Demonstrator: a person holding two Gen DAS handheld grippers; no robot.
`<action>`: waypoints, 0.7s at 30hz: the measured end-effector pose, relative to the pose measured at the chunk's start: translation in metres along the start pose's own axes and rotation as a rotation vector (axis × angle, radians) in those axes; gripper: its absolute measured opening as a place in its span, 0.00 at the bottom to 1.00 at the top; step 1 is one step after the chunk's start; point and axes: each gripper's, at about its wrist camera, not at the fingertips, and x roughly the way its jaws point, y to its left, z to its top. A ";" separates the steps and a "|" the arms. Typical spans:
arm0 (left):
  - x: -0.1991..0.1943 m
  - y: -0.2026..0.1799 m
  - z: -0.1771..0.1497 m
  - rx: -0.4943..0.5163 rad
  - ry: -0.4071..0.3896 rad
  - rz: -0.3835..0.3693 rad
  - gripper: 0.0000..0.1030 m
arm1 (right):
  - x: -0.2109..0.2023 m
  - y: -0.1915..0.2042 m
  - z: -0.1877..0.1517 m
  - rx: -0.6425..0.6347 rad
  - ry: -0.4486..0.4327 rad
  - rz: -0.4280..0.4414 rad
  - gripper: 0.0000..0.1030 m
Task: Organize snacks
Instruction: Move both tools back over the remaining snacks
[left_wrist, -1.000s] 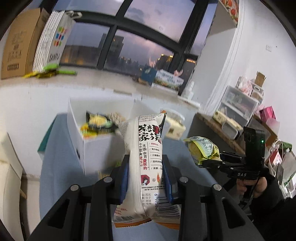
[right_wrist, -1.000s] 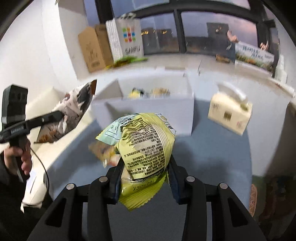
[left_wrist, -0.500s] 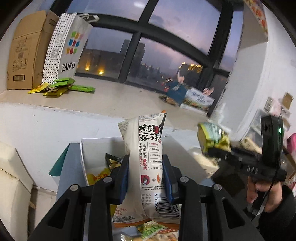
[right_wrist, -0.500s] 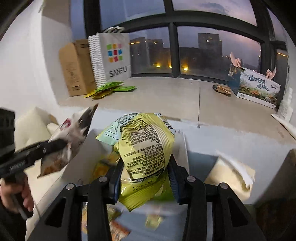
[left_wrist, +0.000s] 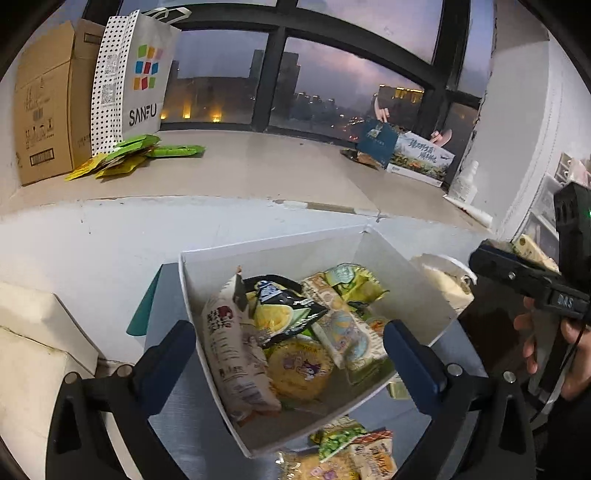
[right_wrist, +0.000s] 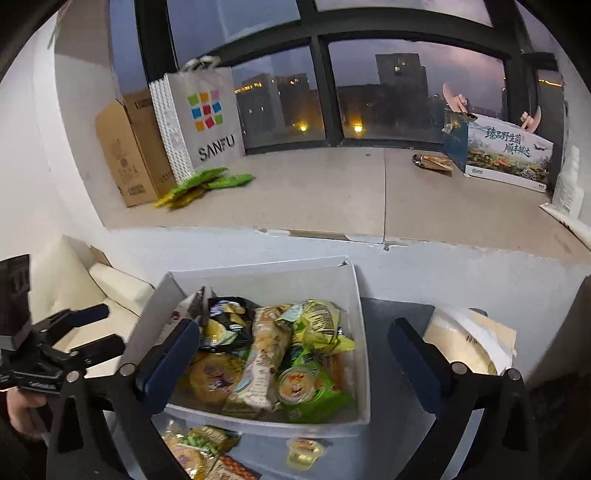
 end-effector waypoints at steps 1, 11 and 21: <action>-0.001 -0.001 0.001 -0.012 0.003 -0.006 1.00 | -0.004 0.000 -0.001 0.003 -0.009 0.007 1.00; -0.067 -0.039 -0.006 0.042 -0.084 -0.021 1.00 | -0.085 0.005 -0.047 0.020 -0.123 0.093 1.00; -0.119 -0.086 -0.053 0.114 -0.117 -0.109 1.00 | -0.143 0.032 -0.141 -0.015 -0.142 0.202 1.00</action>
